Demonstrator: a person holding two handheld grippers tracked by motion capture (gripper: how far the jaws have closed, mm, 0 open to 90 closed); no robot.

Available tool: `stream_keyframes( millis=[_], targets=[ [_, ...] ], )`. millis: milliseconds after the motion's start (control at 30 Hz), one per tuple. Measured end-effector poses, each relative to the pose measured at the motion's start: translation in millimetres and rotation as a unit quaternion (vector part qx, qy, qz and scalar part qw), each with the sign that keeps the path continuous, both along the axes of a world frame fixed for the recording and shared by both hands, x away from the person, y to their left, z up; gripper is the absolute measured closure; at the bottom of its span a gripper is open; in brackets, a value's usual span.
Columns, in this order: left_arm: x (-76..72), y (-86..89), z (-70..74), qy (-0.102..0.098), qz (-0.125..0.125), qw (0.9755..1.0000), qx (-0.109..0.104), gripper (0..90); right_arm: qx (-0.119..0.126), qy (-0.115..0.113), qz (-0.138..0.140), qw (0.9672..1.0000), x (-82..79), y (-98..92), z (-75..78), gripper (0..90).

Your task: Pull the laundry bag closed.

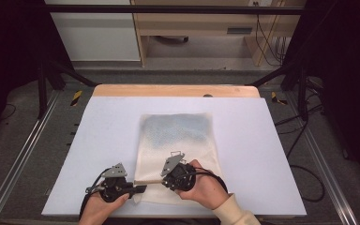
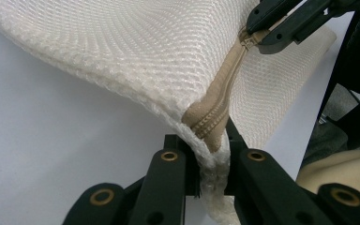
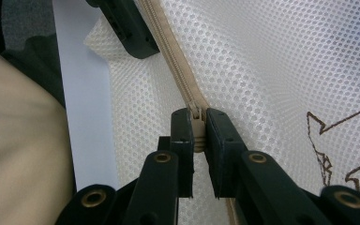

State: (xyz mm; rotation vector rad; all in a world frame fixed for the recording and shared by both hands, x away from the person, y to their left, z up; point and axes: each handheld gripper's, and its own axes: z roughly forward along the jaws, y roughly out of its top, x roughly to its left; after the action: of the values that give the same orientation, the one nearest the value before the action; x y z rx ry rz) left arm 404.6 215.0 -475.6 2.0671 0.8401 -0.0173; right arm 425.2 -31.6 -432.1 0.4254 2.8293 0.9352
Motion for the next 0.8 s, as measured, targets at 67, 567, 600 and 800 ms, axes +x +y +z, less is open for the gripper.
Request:
stream_keyframes(
  millis=[67,567,600,800],
  targets=[
    [0.1,0.0,-0.1,0.0,0.0,1.0,-0.001,83.7,0.0,0.0,0.001,1.0,0.0,-0.4,0.4,82.0],
    [-0.5,-1.6,-1.5,0.001,-0.002,1.0,0.001,83.7,0.002,0.002,-0.001,1.0,0.5,-4.1,-0.3,82.0],
    [-0.7,-2.0,-1.6,0.001,-0.003,1.0,0.002,83.7,0.001,0.002,-0.002,1.0,0.4,-4.2,-0.3,82.0],
    [-0.8,-2.1,-1.8,0.001,-0.002,1.0,0.002,83.7,0.003,0.003,-0.003,1.0,0.5,-4.6,-0.4,82.0]
  ],
)
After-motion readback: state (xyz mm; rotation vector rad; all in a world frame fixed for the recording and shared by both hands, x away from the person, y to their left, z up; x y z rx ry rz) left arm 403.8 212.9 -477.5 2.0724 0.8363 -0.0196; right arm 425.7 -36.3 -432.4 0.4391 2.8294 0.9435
